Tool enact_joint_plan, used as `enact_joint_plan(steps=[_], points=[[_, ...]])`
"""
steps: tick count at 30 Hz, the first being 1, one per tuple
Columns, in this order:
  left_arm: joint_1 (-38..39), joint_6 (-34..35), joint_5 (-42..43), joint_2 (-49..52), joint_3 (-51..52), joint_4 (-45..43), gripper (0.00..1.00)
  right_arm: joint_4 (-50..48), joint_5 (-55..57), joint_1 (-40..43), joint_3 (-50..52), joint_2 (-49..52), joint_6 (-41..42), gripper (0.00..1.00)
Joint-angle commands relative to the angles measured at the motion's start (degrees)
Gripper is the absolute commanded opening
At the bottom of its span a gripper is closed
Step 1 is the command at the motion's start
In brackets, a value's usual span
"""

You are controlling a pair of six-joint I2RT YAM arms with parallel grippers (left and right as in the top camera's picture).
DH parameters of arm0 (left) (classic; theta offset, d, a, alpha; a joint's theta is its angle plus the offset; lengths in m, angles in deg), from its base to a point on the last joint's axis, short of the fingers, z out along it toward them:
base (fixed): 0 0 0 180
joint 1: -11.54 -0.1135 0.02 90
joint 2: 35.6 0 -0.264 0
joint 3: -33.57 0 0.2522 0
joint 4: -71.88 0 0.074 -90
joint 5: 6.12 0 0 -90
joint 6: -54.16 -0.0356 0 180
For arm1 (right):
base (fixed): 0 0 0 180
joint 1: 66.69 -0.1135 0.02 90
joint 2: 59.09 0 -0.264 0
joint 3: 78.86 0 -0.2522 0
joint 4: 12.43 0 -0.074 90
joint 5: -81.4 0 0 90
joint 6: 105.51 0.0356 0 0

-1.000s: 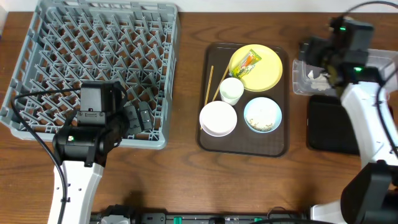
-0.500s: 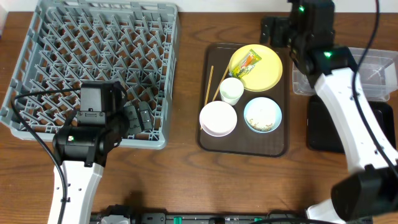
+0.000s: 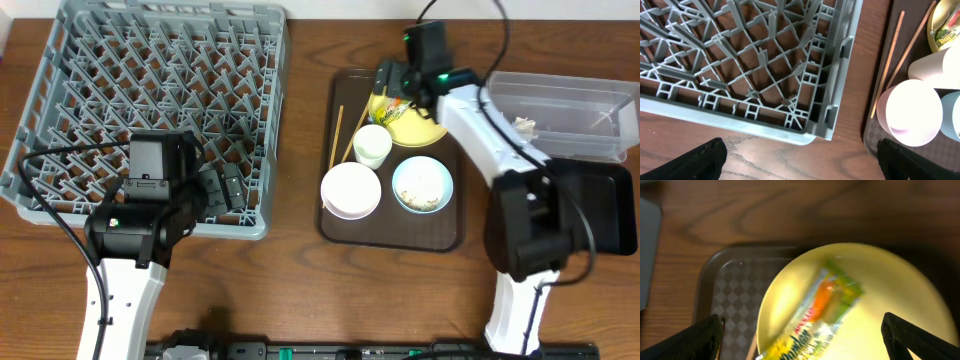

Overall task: Sort waste into correct bins and load items into the dishwasher
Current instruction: 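Move the right gripper back to the yellow plate and grasp the snack wrapper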

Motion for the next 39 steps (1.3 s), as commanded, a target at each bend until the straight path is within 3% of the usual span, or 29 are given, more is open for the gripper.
enact_joint_plan(steps=[1, 26, 35, 39], points=[[-0.28, -0.09, -0.72, -0.09, -1.05, 0.13, 0.99, -0.50, 2.60, -2.01, -0.59, 2.86, 4.24, 0.99], [-0.28, -0.11, -0.72, -0.09, -1.05, 0.59, 0.98, 3.19, 6.78, -2.69, -0.57, 8.83, 13.66, 0.93], [-0.28, -0.11, -0.72, -0.09, -1.05, 0.59, 0.99, 4.42, 6.80, -2.64, -0.57, 8.85, 13.60, 0.61], [-0.28, -0.11, -0.72, -0.09, -1.05, 0.59, 0.99, 4.92, 6.75, -2.51, -0.59, 8.66, 11.41, 0.38]])
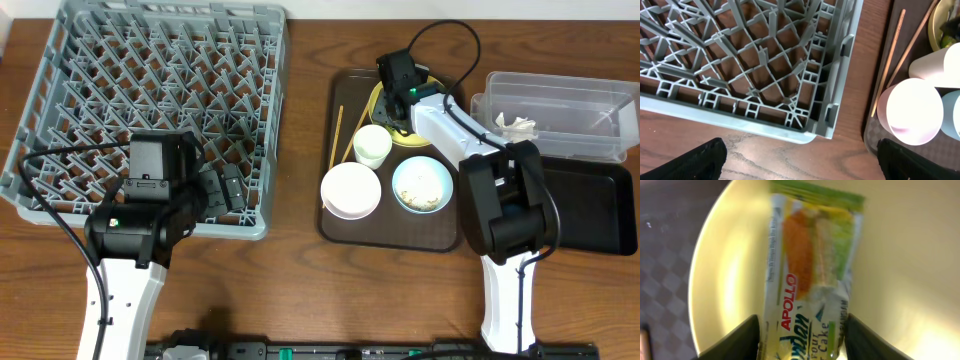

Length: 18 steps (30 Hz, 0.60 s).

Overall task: Sort waste into correct bins and load items into the dishwasher
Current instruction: 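Move the right gripper back to the yellow plate and grasp the snack wrapper, then carry the wrapper with the right gripper and release it into the clear bin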

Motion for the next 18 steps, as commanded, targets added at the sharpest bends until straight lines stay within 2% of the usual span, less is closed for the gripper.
enact_joint_plan(steps=[1, 5, 11, 18], points=[[-0.28, -0.11, -0.70, -0.09, -1.05, 0.26, 0.98, 0.44, 0.76, 0.17, -0.59, 0.72, -2.10, 0.32], [-0.28, -0.11, -0.72, -0.09, -1.05, 0.24, 0.99, 1.46, 0.81, 0.46, -0.61, -0.35, -4.39, 0.15], [-0.28, -0.11, -0.72, -0.09, -1.05, 0.24, 0.98, 2.69, 0.57, 1.79, -0.61, -4.04, -7.50, 0.02], [-0.28, -0.11, -0.72, -0.09, -1.05, 0.22, 0.99, 5.97, -0.72, 3.41, -0.61, -13.68, -17.11, 0.01]])
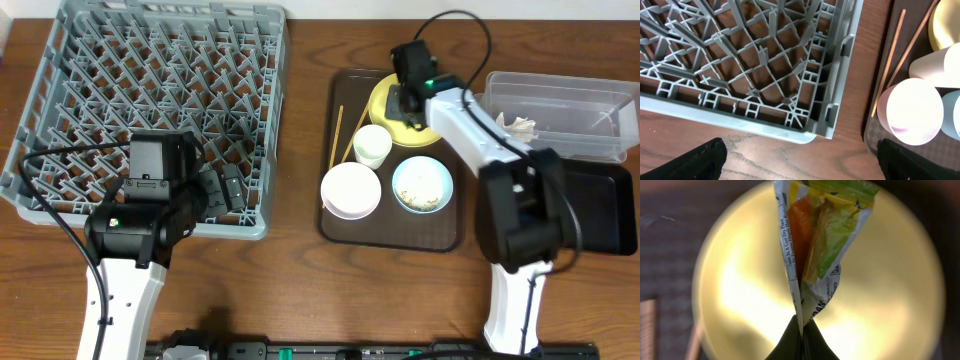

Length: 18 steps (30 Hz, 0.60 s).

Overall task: Sort waste into correct bins and load items into the dishwasher
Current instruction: 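Carry the wrapper with the right gripper and release it into the clear bin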

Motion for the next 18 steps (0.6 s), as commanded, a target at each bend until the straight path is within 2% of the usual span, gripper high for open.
enact_joint_plan(steps=[1, 8, 18], points=[[-0.28, -0.11, -0.74, -0.09, -1.05, 0.20, 0.98, 1.75, -0.20, 1.29, -0.61, -8.63, -5.66, 0.01], [-0.28, -0.11, -0.74, -0.09, -1.05, 0.17, 0.99, 6.73, -0.17, 7.50, -0.59, -18.49, -5.60, 0.01], [-0.28, -0.11, -0.74, -0.09, -1.05, 0.17, 0.99, 14.69, -0.24, 20.92, 0.26, -17.38, -5.16, 0.01]])
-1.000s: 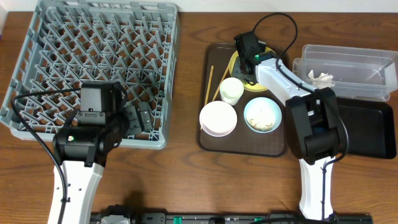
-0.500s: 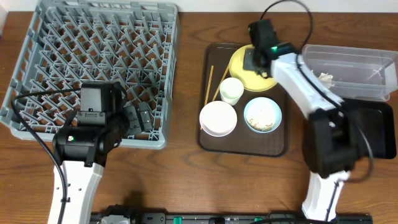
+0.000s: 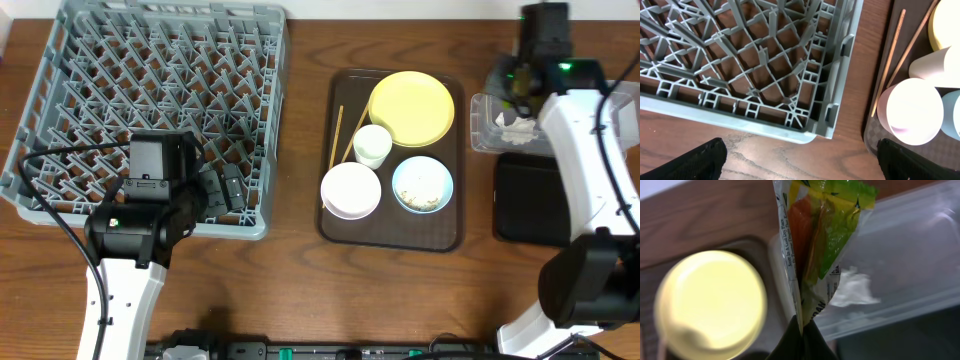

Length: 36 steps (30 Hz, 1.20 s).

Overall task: Sort waste into correct bins and load items into the dishwasher
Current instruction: 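Carry the wrapper with the right gripper and release it into the clear bin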

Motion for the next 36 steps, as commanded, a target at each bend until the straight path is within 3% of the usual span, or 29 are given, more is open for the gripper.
enact_joint_plan(steps=[1, 4, 6, 14, 19, 23, 34, 36], points=[[-0.28, -0.11, -0.74, -0.09, -1.05, 0.17, 0.99, 0.48, 0.48, 3.21, 1.16, 1.44, -0.61, 0.02], [-0.28, -0.11, -0.74, -0.09, -1.05, 0.17, 0.99, 0.37, 0.50, 5.27, 2.03, 1.70, -0.83, 0.23], [-0.28, -0.11, -0.74, -0.09, -1.05, 0.20, 0.99, 0.70, 0.46, 6.10, 2.34, 1.73, -2.23, 0.26], [-0.28, -0.11, -0.74, -0.09, -1.05, 0.20, 0.99, 1.84, 0.48, 6.80, 2.47, 1.73, -2.82, 0.74], [-0.28, -0.11, -0.74, -0.09, -1.05, 0.20, 0.99, 2.21, 0.48, 6.80, 2.47, 1.73, -2.80, 0.83], [-0.28, -0.11, -0.74, -0.09, -1.05, 0.20, 0.99, 2.99, -1.07, 6.80, 2.47, 1.73, -2.82, 0.99], [-0.28, -0.11, -0.74, -0.09, -1.05, 0.22, 0.99, 5.88, -20.46, 5.81, 2.43, -3.56, -10.14, 0.99], [-0.28, -0.11, -0.74, -0.09, -1.05, 0.22, 0.99, 7.93, -22.77, 4.52, 2.45, -5.79, -15.17, 0.96]])
